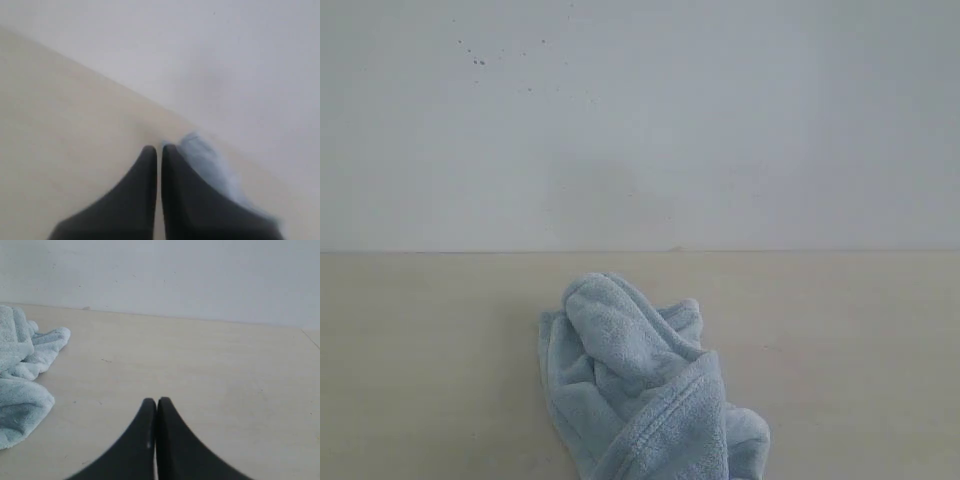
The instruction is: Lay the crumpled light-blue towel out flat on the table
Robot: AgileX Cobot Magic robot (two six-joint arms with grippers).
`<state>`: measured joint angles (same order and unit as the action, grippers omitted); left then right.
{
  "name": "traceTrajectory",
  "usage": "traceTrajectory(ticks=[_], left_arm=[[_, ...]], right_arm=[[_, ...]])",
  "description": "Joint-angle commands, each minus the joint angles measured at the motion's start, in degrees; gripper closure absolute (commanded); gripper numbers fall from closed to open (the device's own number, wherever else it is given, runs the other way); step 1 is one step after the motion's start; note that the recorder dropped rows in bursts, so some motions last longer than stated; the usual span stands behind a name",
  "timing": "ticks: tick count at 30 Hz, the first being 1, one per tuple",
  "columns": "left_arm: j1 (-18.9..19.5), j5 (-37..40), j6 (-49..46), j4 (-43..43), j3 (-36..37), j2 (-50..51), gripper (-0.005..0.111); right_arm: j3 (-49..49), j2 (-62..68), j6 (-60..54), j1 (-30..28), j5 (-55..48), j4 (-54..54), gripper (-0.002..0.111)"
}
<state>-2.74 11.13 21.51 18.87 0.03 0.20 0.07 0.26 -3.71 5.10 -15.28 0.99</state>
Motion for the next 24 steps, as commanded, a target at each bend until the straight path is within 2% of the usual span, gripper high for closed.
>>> traceTrajectory(ticks=[1, 7, 9, 12, 17, 19, 20, 22, 24], left_arm=[[-0.5, 1.6, 4.8, 17.3, 0.0, -0.2, 0.103], [-0.5, 5.8, -3.2, 17.3, 0.0, -0.2, 0.103], [-0.5, 3.7, -3.5, 17.3, 0.0, -0.2, 0.103], [-0.5, -11.1, -3.6, 18.3, 0.0, -0.2, 0.103], [-0.5, -52.7, 3.1, 17.6, -2.1, -0.2, 0.103], [-0.5, -61.5, 3.1, 15.6, -5.5, 1.1, 0.103], [-0.5, -61.3, 3.1, 13.4, -8.2, 2.6, 0.103], [-0.5, -56.1, 3.1, 5.4, -14.1, 6.6, 0.103], [-0.5, -48.6, 3.1, -7.9, -21.5, 13.5, 0.103]], right_arm=[[-0.1, -0.3, 0.2, 0.2, 0.4, -0.1, 0.108], [-0.1, -0.3, 0.2, 0.2, 0.4, -0.1, 0.108], [-0.1, -0.3, 0.2, 0.2, 0.4, -0.1, 0.108], [-0.1, -0.3, 0.2, 0.2, 0.4, -0.1, 0.108], [-0.1, -0.3, 0.2, 0.2, 0.4, -0.1, 0.108], [-0.1, -0.3, 0.2, 0.2, 0.4, -0.1, 0.108], [-0.1, -0.3, 0.2, 0.2, 0.5, -0.1, 0.108], [-0.1, -0.3, 0.2, 0.2, 0.5, -0.1, 0.108], [-0.1, -0.3, 0.2, 0.2, 0.5, -0.1, 0.108]])
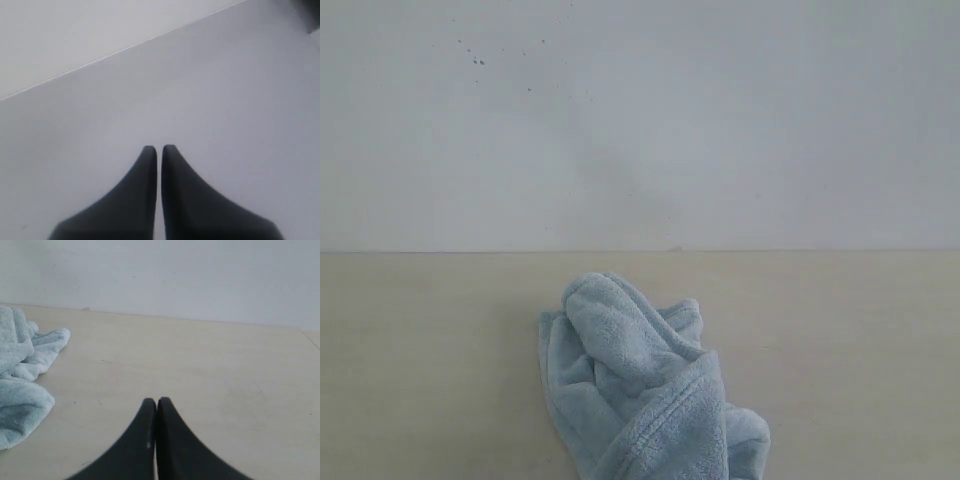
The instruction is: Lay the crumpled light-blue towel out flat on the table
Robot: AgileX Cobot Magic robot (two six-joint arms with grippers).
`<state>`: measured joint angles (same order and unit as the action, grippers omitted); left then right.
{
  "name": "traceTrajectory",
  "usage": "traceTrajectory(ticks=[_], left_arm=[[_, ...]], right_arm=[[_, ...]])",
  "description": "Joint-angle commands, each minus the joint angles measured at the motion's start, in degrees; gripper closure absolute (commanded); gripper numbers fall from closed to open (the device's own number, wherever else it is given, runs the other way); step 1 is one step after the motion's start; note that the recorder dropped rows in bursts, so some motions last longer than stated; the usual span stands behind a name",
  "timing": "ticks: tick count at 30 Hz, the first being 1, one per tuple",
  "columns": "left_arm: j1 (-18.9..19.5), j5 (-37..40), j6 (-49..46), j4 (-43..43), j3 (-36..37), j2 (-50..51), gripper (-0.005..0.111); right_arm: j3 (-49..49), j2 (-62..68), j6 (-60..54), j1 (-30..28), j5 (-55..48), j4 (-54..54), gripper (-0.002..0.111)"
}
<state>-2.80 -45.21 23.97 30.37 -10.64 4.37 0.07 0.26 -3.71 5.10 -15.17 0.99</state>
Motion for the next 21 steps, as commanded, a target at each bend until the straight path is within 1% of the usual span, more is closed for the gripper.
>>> traceTrajectory(ticks=[1, 3, 4, 6, 7, 8, 10, 12, 13, 14, 16, 18, 21], left_arm=[[-0.4, 10.2, 0.6, -26.2, -14.6, 13.7, 0.103], [-0.4, 16.3, 2.8, -43.2, -21.8, 23.9, 0.103], [-0.4, 20.4, 4.5, -49.3, -24.4, 28.5, 0.103], [-0.4, 31.8, 8.4, -61.6, -30.7, 40.1, 0.103], [-0.4, 36.9, 8.9, -65.5, -32.8, 45.1, 0.103], [-0.4, 43.6, 9.0, -67.6, -35.3, 51.3, 0.103], [-0.4, 58.1, 8.3, -68.0, -40.3, 62.1, 0.103], [-1.3, 74.0, 6.3, -65.5, -44.4, 69.9, 0.103], [-1.6, 79.4, 5.4, -63.8, -45.4, 72.3, 0.103], [-2.0, 82.3, 3.7, -60.8, -46.0, 74.5, 0.103], [-3.6, 83.8, -5.3, -51.4, -46.0, 76.8, 0.103], [-6.5, 84.1, -23.4, -35.7, -46.0, 77.8, 0.103], [-11.7, 84.4, -55.3, -7.8, -46.0, 77.9, 0.103]], right_arm=[[-0.1, -0.3, 0.2, 0.2, 0.4, -0.1, 0.108], [-0.1, -0.3, 0.2, 0.2, 0.4, -0.1, 0.108], [-0.1, -0.3, 0.2, 0.2, 0.4, -0.1, 0.108], [-0.1, -0.3, 0.2, 0.2, 0.4, -0.1, 0.108], [-0.1, -0.3, 0.2, 0.2, 0.4, -0.1, 0.108], [-0.1, -0.3, 0.2, 0.2, 0.4, -0.1, 0.108], [-0.1, -0.3, 0.2, 0.2, 0.4, -0.1, 0.108], [-0.1, -0.3, 0.2, 0.2, 0.4, -0.1, 0.108], [-0.1, -0.3, 0.2, 0.2, 0.4, -0.1, 0.108], [-0.1, -0.3, 0.2, 0.2, 0.4, -0.1, 0.108], [-0.1, -0.3, 0.2, 0.2, 0.4, -0.1, 0.108], [-0.1, -0.3, 0.2, 0.2, 0.4, -0.1, 0.108], [-0.1, -0.3, 0.2, 0.2, 0.4, -0.1, 0.108]])
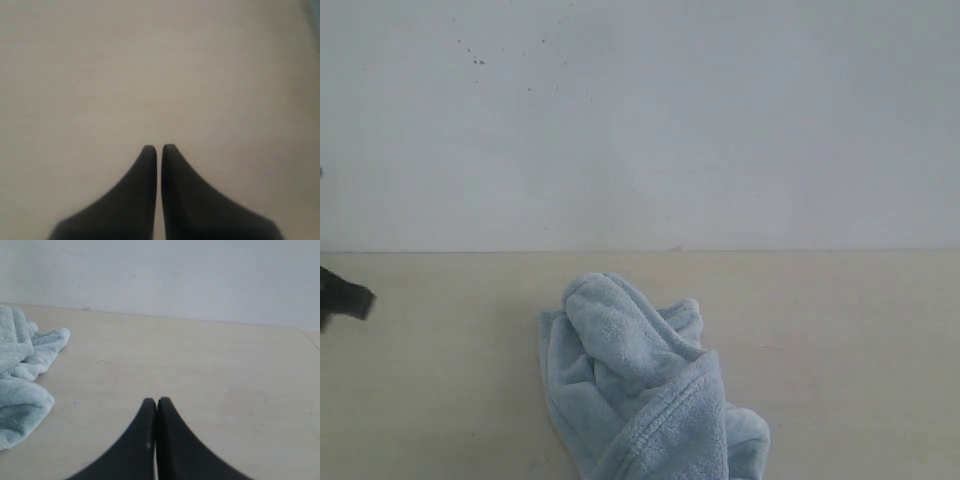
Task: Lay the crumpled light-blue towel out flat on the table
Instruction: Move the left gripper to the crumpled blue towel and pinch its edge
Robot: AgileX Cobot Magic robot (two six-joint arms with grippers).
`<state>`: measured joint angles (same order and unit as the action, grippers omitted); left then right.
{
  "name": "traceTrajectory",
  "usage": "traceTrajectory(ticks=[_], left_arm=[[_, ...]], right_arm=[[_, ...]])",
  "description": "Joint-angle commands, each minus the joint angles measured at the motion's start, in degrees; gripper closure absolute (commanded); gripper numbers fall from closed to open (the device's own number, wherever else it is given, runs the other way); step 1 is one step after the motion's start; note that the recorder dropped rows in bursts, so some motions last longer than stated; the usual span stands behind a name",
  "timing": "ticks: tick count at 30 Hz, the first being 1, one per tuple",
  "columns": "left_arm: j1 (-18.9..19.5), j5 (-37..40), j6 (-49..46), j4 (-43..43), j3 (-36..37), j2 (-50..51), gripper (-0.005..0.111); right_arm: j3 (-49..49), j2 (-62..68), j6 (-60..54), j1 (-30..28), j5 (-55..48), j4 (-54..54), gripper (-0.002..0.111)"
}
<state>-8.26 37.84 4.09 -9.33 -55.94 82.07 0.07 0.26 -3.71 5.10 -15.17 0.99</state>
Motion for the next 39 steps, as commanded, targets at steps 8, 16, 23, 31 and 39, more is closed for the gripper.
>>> traceTrajectory(ticks=[8, 16, 23, 31, 39], left_arm=[[-16.2, -0.5, -68.1, 52.9, -0.7, 3.4, 0.098], [-16.3, 1.1, -69.1, 67.7, -0.8, 17.2, 0.020], [-16.3, 7.8, -89.3, 80.2, -1.1, 23.7, 0.020], [-16.3, 8.2, -93.9, 81.5, -1.1, 28.2, 0.026], [-16.3, 8.4, -89.8, 81.2, -2.7, 28.3, 0.066]], right_arm=[[-0.1, -0.3, 0.2, 0.2, 0.4, -0.1, 0.108], [-0.1, -0.3, 0.2, 0.2, 0.4, -0.1, 0.108], [-0.1, -0.3, 0.2, 0.2, 0.4, -0.1, 0.108], [-0.1, -0.3, 0.2, 0.2, 0.4, -0.1, 0.108], [-0.1, -0.3, 0.2, 0.2, 0.4, -0.1, 0.108]])
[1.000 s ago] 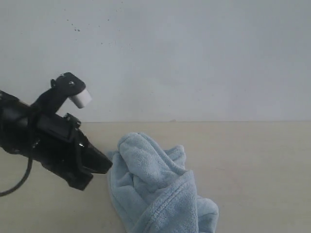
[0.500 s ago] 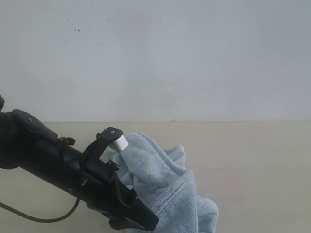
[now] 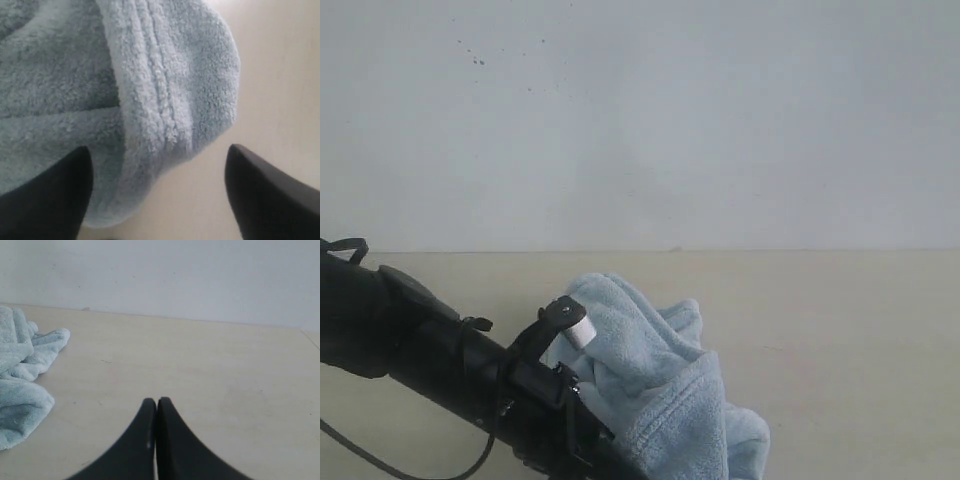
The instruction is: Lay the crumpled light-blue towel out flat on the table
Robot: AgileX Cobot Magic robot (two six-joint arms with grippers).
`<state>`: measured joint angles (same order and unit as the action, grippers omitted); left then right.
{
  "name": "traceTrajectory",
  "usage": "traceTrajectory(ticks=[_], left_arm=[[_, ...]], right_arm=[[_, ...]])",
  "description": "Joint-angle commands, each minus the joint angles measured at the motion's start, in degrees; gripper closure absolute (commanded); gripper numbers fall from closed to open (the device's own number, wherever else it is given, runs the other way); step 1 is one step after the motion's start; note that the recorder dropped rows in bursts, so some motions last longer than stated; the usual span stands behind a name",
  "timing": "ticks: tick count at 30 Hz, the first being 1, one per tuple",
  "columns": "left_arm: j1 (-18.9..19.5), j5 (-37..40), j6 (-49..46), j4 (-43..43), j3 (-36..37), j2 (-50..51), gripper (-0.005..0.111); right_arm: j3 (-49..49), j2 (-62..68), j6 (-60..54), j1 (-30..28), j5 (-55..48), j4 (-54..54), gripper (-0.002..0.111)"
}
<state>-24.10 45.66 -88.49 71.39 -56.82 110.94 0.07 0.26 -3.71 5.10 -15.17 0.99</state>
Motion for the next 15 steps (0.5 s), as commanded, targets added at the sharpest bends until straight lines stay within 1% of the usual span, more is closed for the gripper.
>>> traceTrajectory(ticks=[1, 2, 3, 4, 9, 15], left_arm=[[-0.4, 1.0, 4.6, 0.5, -2.4, -0.9, 0.076], [-0.4, 1.8, 6.6, -0.1, -3.2, -1.4, 0.089], [-0.4, 2.5, 8.2, -0.8, -4.0, -2.0, 0.098], [-0.4, 4.0, 9.3, -1.4, -4.9, -2.7, 0.102], [-0.4, 11.4, 10.7, -3.4, -8.3, -7.6, 0.103], [-0.4, 11.0, 11.4, -3.7, -8.6, -17.4, 0.103]], right_arm=[[-0.1, -0.3, 0.2, 0.2, 0.4, -0.1, 0.108], [-0.1, -0.3, 0.2, 0.2, 0.4, -0.1, 0.108], [-0.1, -0.3, 0.2, 0.2, 0.4, -0.1, 0.108], [-0.1, -0.3, 0.2, 0.2, 0.4, -0.1, 0.108], [-0.1, -0.3, 0.2, 0.2, 0.4, -0.1, 0.108], [-0.1, -0.3, 0.2, 0.2, 0.4, -0.1, 0.108]])
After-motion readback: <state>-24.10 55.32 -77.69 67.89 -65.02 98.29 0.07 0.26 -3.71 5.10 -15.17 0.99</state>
